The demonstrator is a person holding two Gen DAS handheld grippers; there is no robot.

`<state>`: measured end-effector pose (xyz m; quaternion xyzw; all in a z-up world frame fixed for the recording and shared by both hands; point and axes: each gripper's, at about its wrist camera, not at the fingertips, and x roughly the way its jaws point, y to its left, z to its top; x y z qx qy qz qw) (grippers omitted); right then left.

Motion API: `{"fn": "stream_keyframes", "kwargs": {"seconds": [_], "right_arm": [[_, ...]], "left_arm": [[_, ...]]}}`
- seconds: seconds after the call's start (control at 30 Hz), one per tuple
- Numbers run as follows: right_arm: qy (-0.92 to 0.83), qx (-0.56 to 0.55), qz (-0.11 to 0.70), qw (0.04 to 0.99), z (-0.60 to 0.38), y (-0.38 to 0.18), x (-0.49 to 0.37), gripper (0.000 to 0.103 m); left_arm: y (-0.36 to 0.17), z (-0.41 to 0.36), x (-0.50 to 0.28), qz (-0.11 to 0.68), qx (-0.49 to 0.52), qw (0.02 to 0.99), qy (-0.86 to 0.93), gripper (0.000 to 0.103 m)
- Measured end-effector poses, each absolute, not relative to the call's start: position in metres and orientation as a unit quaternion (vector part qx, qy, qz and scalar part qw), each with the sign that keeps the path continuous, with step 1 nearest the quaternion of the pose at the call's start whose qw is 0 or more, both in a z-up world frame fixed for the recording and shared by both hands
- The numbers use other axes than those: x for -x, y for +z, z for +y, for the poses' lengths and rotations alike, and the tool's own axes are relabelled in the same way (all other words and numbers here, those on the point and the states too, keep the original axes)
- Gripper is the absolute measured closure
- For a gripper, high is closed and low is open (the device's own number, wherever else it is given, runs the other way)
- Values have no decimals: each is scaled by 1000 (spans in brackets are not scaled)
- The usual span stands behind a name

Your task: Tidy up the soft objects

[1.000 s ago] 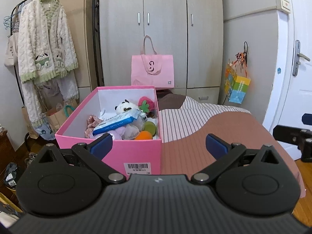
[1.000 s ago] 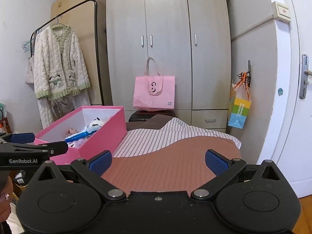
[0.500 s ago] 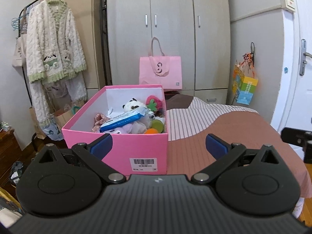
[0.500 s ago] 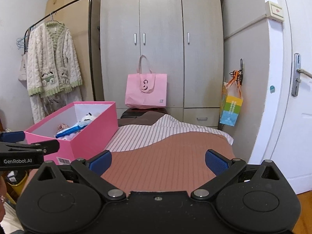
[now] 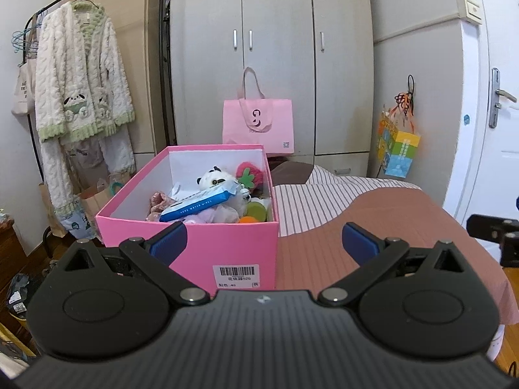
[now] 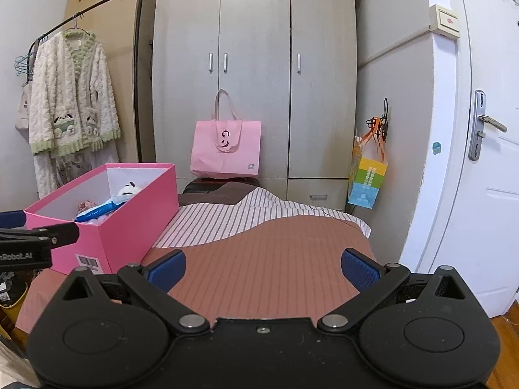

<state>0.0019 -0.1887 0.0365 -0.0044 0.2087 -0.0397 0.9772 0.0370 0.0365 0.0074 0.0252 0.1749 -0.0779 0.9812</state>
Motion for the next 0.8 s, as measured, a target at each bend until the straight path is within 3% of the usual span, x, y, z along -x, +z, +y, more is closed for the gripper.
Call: {"fn": "stream_keyframes", "kwargs": {"seconds": [0.8], "right_arm": [[-39,2,208,977,-189,33,-3,0]], "left_arm": [[4,35,-40,197,-22,978,-65,0]]}}
